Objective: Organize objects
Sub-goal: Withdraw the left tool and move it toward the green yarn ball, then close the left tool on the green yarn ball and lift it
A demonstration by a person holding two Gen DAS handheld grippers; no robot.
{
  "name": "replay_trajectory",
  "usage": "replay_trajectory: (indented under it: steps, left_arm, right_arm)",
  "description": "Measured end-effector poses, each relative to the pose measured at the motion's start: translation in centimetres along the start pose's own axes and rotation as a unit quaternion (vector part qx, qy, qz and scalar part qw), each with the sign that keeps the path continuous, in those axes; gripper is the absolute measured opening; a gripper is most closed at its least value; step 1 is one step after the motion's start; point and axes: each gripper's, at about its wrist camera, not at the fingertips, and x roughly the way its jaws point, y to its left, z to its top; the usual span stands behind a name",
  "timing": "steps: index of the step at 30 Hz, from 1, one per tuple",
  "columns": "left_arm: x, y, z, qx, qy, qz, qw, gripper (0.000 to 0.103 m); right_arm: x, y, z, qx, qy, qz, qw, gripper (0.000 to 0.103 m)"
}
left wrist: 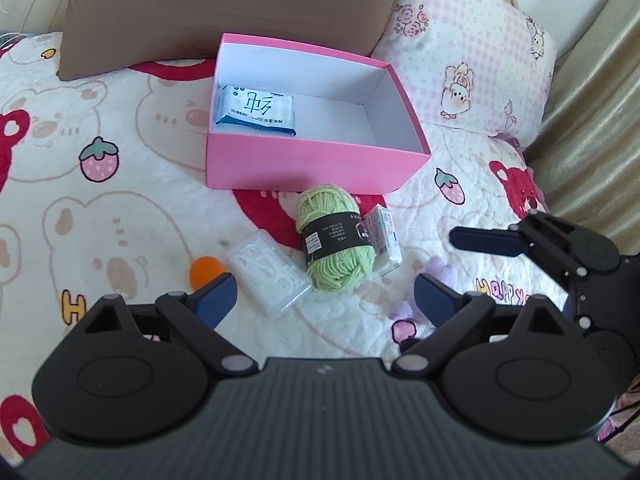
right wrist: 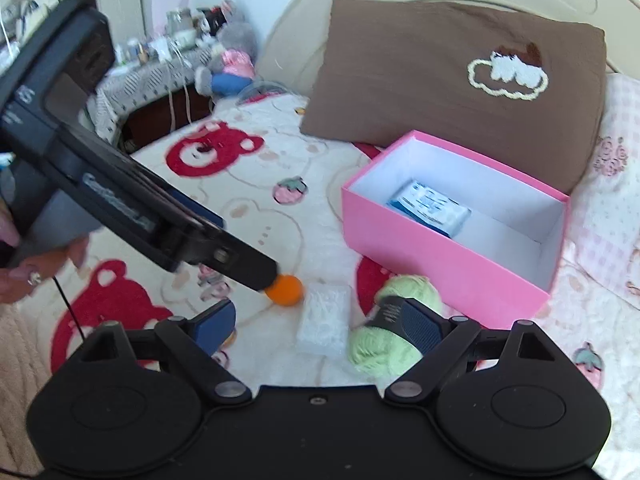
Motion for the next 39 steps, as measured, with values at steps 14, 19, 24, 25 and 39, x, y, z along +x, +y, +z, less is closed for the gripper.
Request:
replay_trajectory:
  steps: [14, 19, 24, 25, 39]
  left_arm:
    - [6.4, 0.6, 0.8, -0.018, 0.002, -0.027, 0.9995, 0.093]
    - [8.2, 1.4, 1.0, -0.017, 0.012, -0.025, 0.9995, 0.092]
    - [9.7, 2.3, 0.9, -0.038, 0.022, -0.03, 0.9986, 0.092]
    - [10.0, 2.4, 0.9, -0.038, 0.023, -0.027, 0.9987, 0.092]
    - [15.1, 2.7, 0.6, -0.069, 0.021, -0.025, 0.9971, 0.085]
  right_arm:
    - [5.7, 0.6, -2.3, -0.065, -0.004, -0.129, 0.989, 0.092]
    - [6.8, -0.7, -2.5, -0.064, 0.017, -0.139, 0.988, 0.092]
    - [7.9, -1.5, -3.2, -0.065, 0.038, -0.14, 0.987, 0.092]
    - [8.1, -1.7, -3.3, -0.063, 0.042, -0.139, 0.987, 0.092]
    - [10.9, -4.8, -4.3, 0.022, 0.082, -0.103, 0.991, 0.09]
